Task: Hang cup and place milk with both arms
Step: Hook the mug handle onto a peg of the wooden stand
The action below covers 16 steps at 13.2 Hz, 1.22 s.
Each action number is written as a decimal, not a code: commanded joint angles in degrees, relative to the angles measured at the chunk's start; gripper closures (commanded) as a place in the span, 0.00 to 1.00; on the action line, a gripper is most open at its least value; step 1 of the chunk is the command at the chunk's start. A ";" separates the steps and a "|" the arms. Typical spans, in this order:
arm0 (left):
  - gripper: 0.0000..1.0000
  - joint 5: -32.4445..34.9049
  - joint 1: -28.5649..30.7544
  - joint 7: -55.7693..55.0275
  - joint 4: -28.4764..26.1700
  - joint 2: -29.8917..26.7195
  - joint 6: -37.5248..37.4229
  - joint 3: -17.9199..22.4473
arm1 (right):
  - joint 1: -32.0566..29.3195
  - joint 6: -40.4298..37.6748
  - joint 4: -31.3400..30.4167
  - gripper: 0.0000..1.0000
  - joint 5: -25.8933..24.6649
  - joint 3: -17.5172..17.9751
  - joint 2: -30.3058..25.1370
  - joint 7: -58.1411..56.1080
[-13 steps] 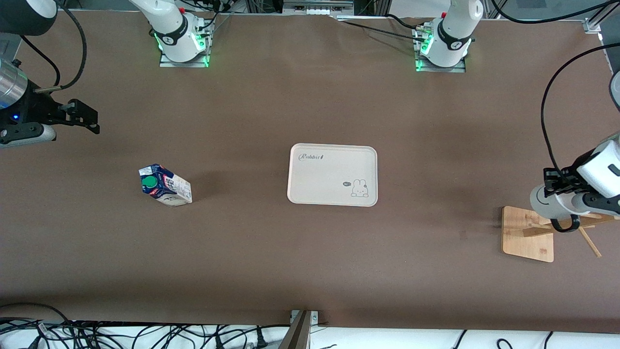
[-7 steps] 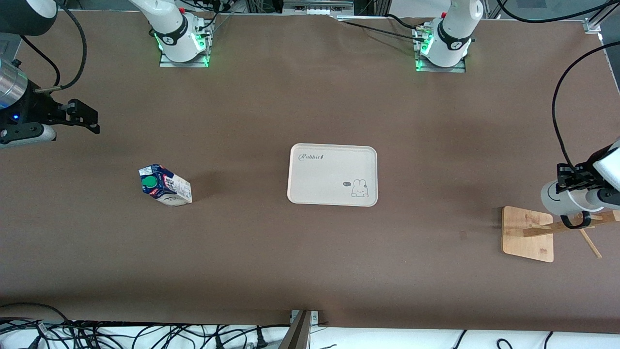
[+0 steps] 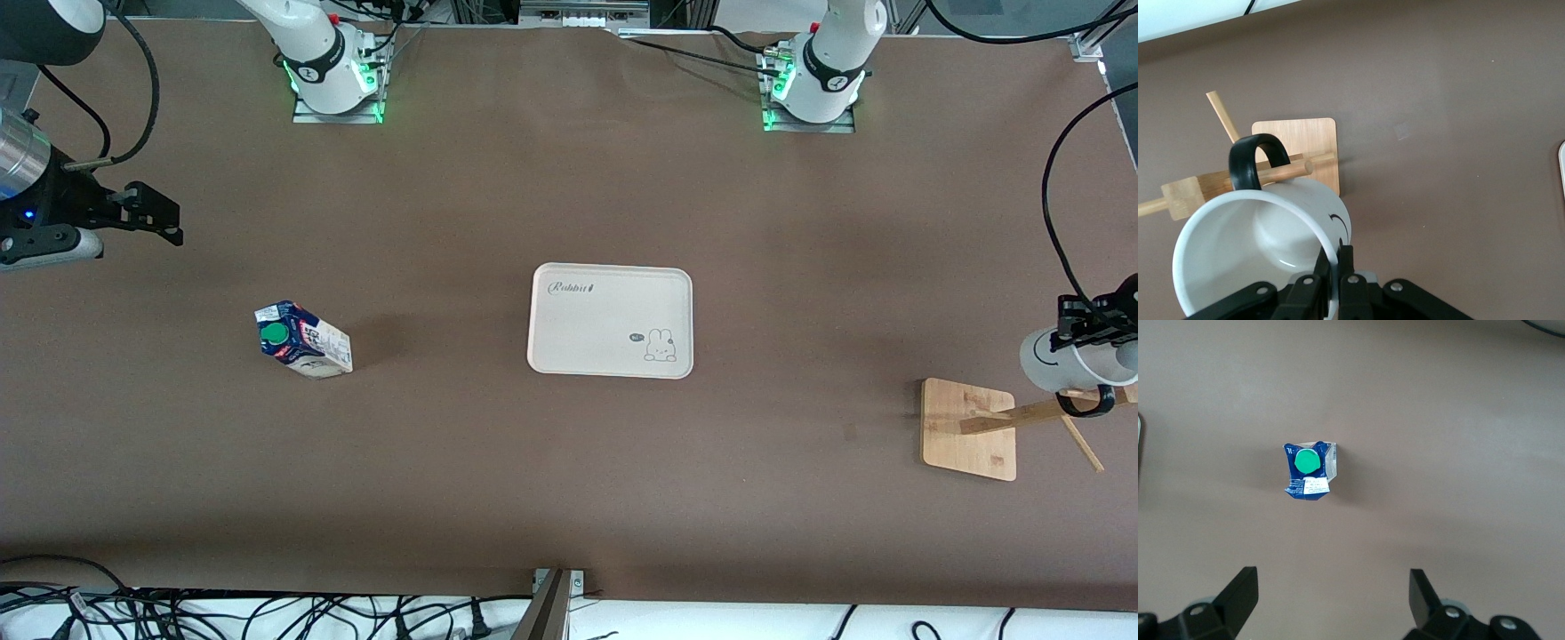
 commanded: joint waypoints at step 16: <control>0.00 -3.98 1.36 2.47 0.00 0.40 0.02 -0.56 | -0.78 -0.88 1.02 0.00 -0.10 0.67 0.42 0.31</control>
